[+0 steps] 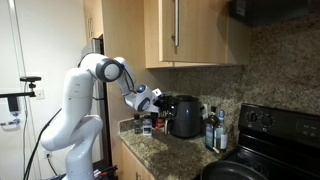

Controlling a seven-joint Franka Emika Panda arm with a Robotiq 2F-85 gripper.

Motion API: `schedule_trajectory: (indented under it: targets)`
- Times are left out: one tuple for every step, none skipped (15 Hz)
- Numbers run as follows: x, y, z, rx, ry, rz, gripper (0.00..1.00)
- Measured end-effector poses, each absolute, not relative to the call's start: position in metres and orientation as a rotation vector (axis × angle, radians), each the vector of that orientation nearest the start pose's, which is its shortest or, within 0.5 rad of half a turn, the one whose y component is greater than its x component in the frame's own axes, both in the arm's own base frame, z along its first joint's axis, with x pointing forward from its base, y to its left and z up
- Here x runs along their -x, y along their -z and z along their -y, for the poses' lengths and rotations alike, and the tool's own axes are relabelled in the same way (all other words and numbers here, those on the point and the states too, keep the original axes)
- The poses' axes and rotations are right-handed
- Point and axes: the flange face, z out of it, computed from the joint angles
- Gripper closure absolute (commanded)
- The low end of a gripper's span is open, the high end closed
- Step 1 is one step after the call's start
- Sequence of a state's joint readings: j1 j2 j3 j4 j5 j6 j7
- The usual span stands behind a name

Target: Turn off the air fryer

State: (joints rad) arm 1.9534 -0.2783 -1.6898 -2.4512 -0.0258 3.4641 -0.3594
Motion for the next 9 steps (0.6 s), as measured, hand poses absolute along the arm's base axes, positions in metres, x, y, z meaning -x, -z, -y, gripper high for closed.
schedule_trajectory:
  targets:
    - [-0.518,-0.402,-0.12,2.518,1.396,0.641,0.0]
    - [-0.518,-0.4,-0.118,2.521,1.39,0.636,0.0]
    - [-0.518,-0.398,-0.116,2.523,1.386,0.63,0.0]
    - [-0.519,-0.398,-0.116,2.523,1.384,0.627,0.0]
    - [-0.519,-0.396,-0.115,2.531,1.361,0.611,0.0]
    - [-0.52,-0.394,-0.112,2.54,1.348,0.585,0.0]
    - [-0.52,-0.392,-0.109,2.548,1.338,0.549,0.0]
    - [-0.52,-0.39,-0.106,2.558,1.323,0.511,0.0]
    - [-0.518,-0.387,-0.104,2.566,1.308,0.478,0.0]
